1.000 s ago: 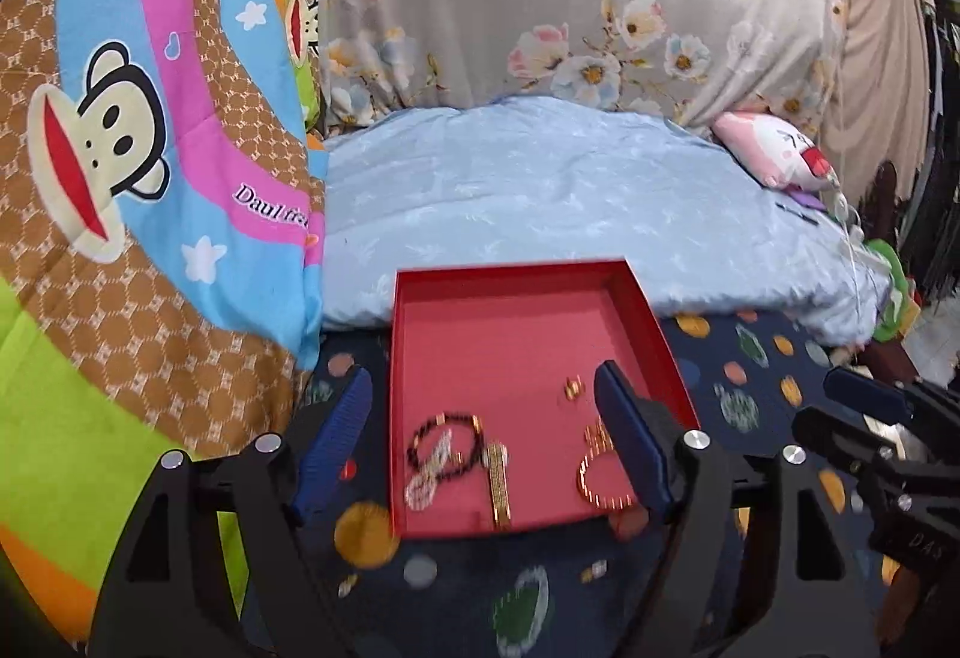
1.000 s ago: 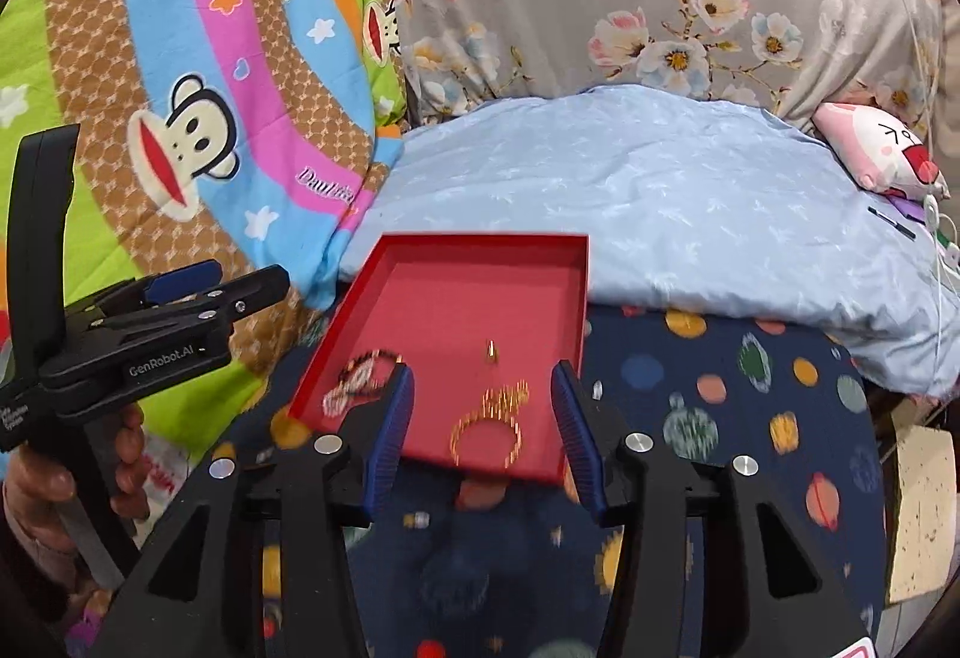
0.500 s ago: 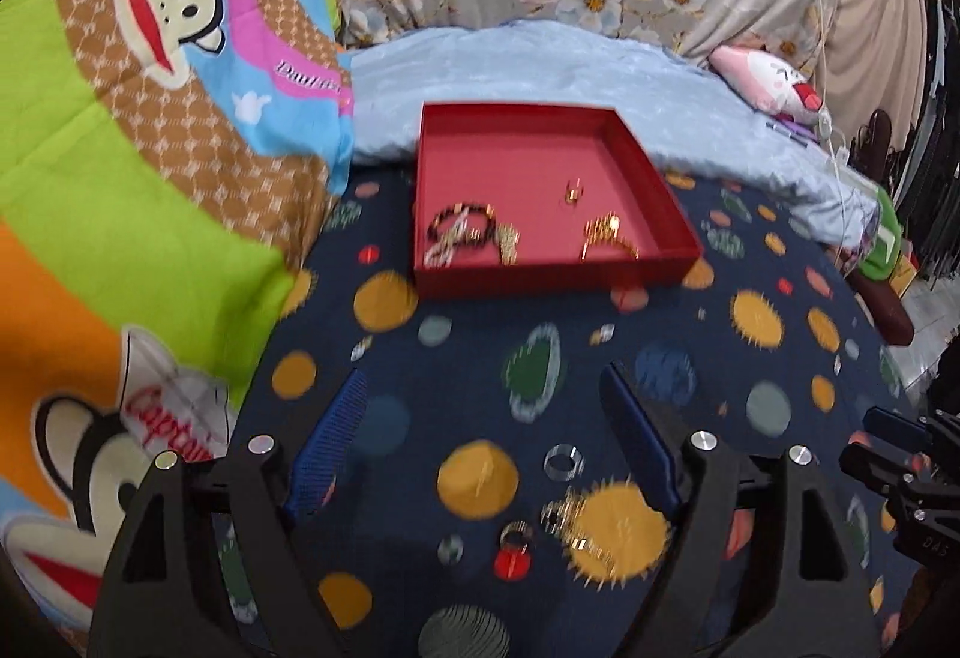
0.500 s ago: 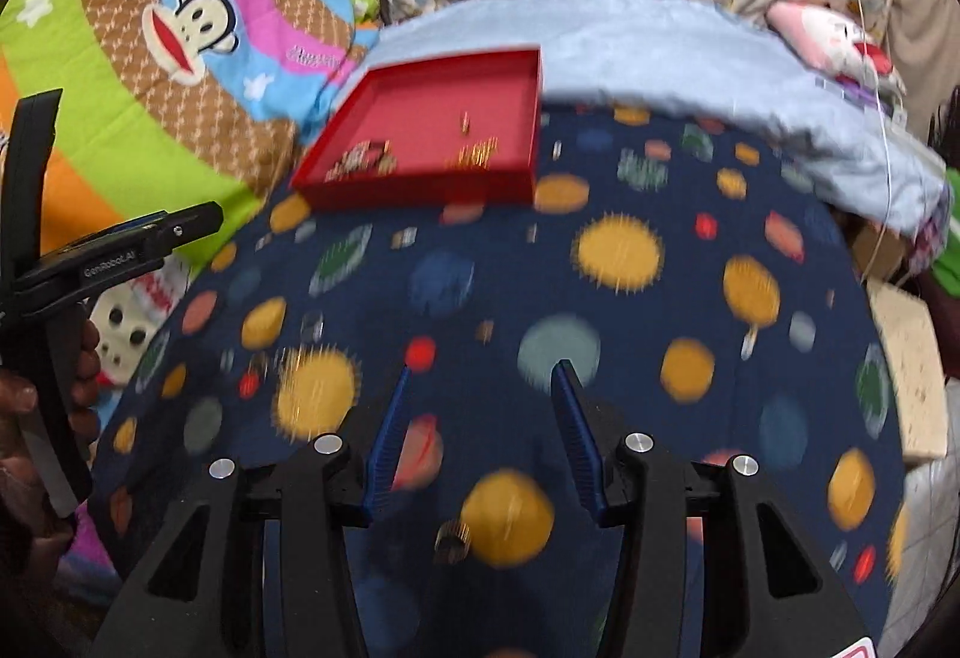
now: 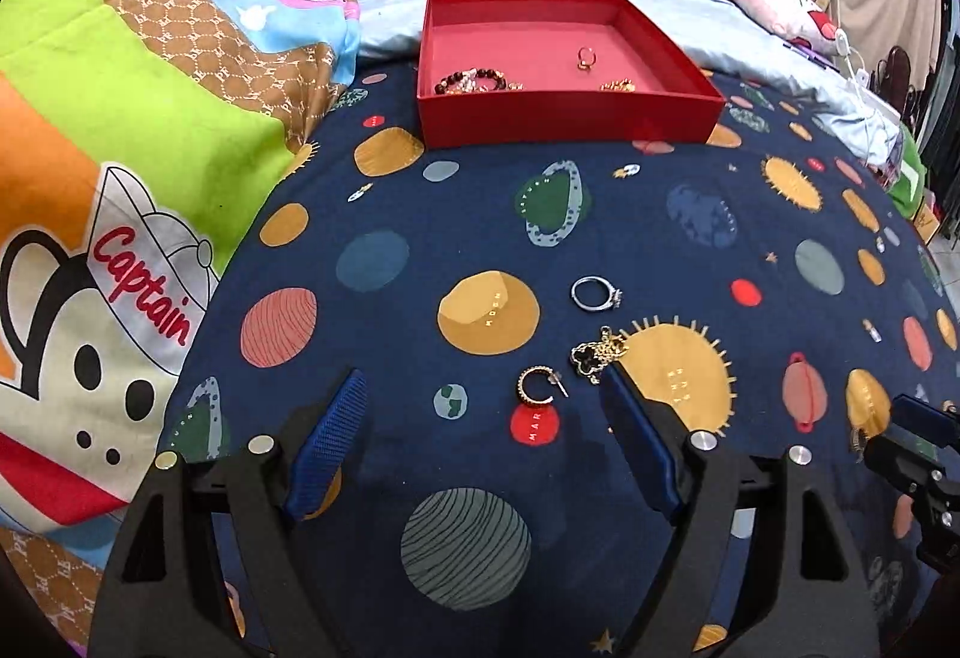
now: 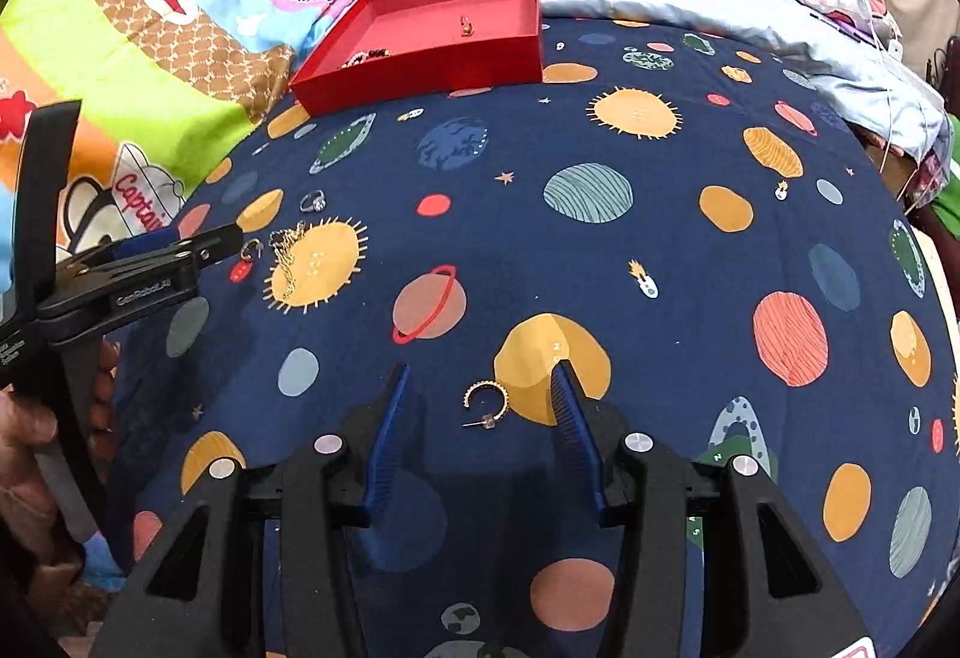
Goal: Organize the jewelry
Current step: 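Withdraw both tools from the red box back over the jewelry, then grasp the gold hoop earring with the right tool while the left tool grasps the small hoop earring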
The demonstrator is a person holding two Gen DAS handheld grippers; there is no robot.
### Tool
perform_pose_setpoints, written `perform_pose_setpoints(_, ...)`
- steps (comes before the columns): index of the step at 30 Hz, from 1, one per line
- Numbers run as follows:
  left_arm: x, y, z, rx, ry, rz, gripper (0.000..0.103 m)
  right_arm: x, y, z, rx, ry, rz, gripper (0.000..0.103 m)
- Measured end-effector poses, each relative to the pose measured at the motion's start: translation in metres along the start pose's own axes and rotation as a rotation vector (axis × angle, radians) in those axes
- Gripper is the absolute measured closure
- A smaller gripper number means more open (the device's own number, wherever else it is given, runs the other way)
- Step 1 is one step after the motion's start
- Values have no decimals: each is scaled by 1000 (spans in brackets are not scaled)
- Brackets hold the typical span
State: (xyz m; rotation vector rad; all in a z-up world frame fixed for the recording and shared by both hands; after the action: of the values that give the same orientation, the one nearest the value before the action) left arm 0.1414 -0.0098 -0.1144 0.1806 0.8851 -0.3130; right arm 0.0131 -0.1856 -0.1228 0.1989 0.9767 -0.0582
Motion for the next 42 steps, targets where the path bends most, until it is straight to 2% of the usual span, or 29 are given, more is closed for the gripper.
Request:
perform_pose_setpoints(4,12,-1,-1,-3,15,7,31,6,2,-2,-13,7,-13,60)
perform_pose_setpoints(5,15,-1,-2,-2,21,6,36,8,3,-3,-13,9,-12,61)
perform_pose_setpoints(9,24,-5,-6,3,42,-7,44,13,5,-6,-18,23,-7,68)
perform_pose_setpoints(18,24,-11,-4,13,20,-37,59,14,1,-6,-23,20,-27,81)
perform_pose_setpoints(22,24,-15,-4,19,14,-44,72,13,0,-8,-16,15,-34,87)
perform_pose_setpoints(23,23,-16,-4,17,15,-47,76,12,0,-9,-15,14,-34,87)
perform_pose_setpoints(28,22,-15,-4,-1,25,-68,86,12,0,-9,-13,14,-30,87)
perform_pose_setpoints(35,13,-10,-8,-40,37,-106,86,8,3,-8,3,6,-12,87)
perform_pose_setpoints(42,-18,-5,1,-63,-3,-143,86,-4,7,4,16,-24,24,87)
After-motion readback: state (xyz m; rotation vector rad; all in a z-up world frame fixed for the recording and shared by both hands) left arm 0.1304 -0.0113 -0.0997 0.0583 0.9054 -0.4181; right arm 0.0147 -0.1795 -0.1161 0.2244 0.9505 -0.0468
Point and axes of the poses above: each gripper's, at about its wrist camera, not at the fingertips, and x roughly the way its jaws point, y to its left, z to its top, the point moved 9 cm from there along x, roughly the way its jaws point, and after that the axes turned 1 degree about y, right-handed, at the moved point
